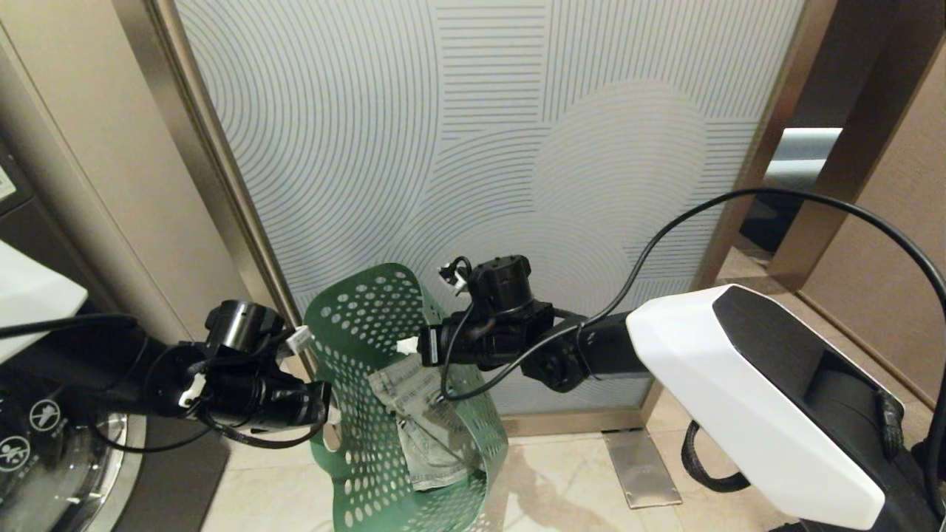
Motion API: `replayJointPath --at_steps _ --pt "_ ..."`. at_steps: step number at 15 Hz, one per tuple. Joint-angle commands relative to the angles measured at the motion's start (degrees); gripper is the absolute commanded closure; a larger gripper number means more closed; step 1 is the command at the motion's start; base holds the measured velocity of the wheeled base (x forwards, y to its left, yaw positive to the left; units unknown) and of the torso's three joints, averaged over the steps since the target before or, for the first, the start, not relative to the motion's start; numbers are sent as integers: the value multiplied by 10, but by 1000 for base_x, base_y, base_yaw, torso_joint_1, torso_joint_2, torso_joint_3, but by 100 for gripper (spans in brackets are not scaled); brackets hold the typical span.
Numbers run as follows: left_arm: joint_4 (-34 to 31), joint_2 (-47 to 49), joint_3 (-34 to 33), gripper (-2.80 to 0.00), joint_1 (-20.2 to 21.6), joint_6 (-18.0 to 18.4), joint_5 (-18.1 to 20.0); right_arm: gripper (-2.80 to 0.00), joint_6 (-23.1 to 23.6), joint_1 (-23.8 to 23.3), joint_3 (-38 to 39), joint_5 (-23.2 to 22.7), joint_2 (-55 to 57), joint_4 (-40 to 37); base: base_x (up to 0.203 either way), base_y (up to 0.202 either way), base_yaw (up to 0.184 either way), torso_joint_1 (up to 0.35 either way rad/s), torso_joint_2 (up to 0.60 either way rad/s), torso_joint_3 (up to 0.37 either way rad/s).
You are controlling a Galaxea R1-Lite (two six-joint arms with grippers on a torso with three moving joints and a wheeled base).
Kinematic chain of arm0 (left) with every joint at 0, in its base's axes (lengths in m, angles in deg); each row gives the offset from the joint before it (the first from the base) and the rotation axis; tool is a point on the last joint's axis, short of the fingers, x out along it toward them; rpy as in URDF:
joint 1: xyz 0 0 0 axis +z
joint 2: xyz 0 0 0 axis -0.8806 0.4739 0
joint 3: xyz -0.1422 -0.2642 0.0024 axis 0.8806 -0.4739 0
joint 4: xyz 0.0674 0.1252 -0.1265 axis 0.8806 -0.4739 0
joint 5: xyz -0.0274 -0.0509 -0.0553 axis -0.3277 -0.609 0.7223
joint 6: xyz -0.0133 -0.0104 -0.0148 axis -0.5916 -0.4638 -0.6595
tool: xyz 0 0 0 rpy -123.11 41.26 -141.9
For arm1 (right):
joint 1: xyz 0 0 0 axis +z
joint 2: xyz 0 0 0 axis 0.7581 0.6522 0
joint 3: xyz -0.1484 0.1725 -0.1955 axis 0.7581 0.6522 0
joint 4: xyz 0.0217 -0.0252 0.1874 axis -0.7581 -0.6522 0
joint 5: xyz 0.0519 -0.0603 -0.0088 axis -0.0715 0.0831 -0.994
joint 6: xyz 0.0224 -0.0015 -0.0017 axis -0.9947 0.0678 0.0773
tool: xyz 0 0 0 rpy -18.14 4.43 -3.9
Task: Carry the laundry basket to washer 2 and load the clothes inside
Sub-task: Pick up the clothes basket and put it beside the washing machine
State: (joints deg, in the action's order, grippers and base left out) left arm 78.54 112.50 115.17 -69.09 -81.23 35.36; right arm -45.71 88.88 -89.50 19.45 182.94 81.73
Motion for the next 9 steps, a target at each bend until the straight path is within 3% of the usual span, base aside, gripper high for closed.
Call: replayJointPath --at_steps 1,9 --pt "1 3 0 0 0 -1 1 0 -2 0 0 -2 2 0 0 0 0 7 2 198" --pt "4 8 2 0 0 -2 2 0 -1 0 0 -2 4 1 0 0 0 2 1 195"
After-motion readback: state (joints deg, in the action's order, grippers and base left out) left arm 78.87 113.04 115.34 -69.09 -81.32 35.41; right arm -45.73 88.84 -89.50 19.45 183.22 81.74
